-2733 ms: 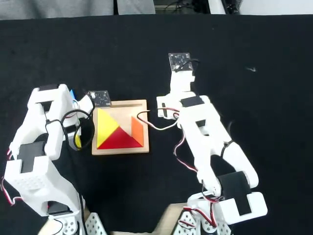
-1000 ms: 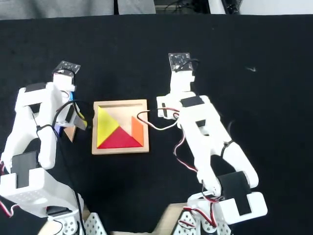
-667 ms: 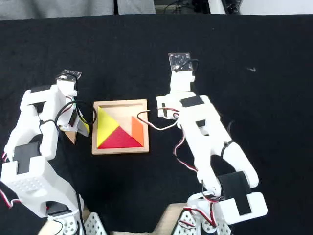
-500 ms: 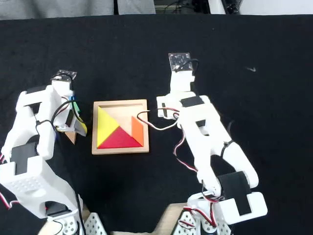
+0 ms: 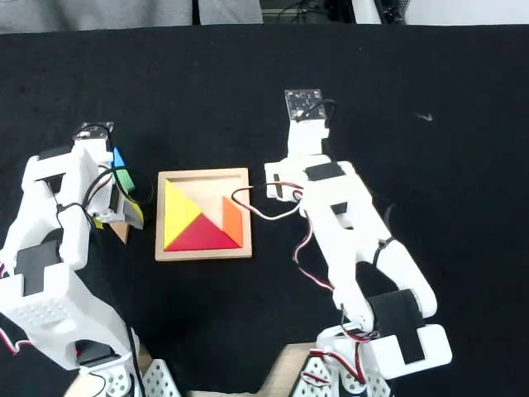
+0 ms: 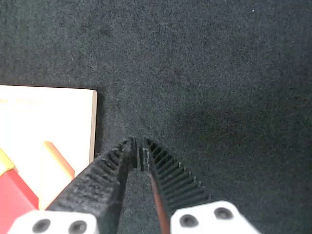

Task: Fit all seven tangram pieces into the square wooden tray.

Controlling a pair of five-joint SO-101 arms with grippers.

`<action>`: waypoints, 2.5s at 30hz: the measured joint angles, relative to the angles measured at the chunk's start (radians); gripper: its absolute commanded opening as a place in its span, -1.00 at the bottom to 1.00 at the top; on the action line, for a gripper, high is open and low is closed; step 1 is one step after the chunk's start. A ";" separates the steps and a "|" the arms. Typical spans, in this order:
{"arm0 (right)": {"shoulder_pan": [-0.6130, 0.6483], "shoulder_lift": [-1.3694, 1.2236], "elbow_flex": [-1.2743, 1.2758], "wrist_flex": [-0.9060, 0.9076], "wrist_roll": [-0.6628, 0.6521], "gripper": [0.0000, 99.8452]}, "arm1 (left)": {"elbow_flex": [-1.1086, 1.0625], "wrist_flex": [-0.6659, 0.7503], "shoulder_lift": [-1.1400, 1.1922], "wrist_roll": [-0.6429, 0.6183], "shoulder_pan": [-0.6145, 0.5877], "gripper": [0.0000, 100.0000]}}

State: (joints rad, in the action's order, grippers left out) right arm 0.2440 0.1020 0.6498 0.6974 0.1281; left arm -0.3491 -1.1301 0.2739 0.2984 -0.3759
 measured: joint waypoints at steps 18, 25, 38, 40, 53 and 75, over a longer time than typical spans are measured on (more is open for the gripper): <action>0.000 0.000 0.000 0.000 0.000 -0.96 | 0.000 -0.011 0.003 -0.006 0.002 -0.68; 0.000 0.000 0.000 0.000 0.000 -0.96 | 0.000 -0.011 0.003 -0.026 0.002 -0.68; 0.000 0.000 0.000 0.000 0.000 -0.96 | -0.031 -0.003 -0.100 -0.078 -0.005 -0.68; 0.000 0.000 0.000 0.000 0.000 -0.96 | -0.066 -0.015 -0.152 -0.077 0.003 -0.68; -0.072 0.000 0.000 0.000 0.000 -0.96 | -0.074 -0.117 -0.377 -0.279 0.298 -0.68; -0.227 0.000 0.020 -0.123 0.000 -0.96 | 0.210 -0.068 0.018 -0.611 0.582 -0.68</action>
State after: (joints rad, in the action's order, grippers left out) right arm 0.0169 0.1020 0.6697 0.5746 0.1281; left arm -0.1389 -1.1976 0.2923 -0.3122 0.2056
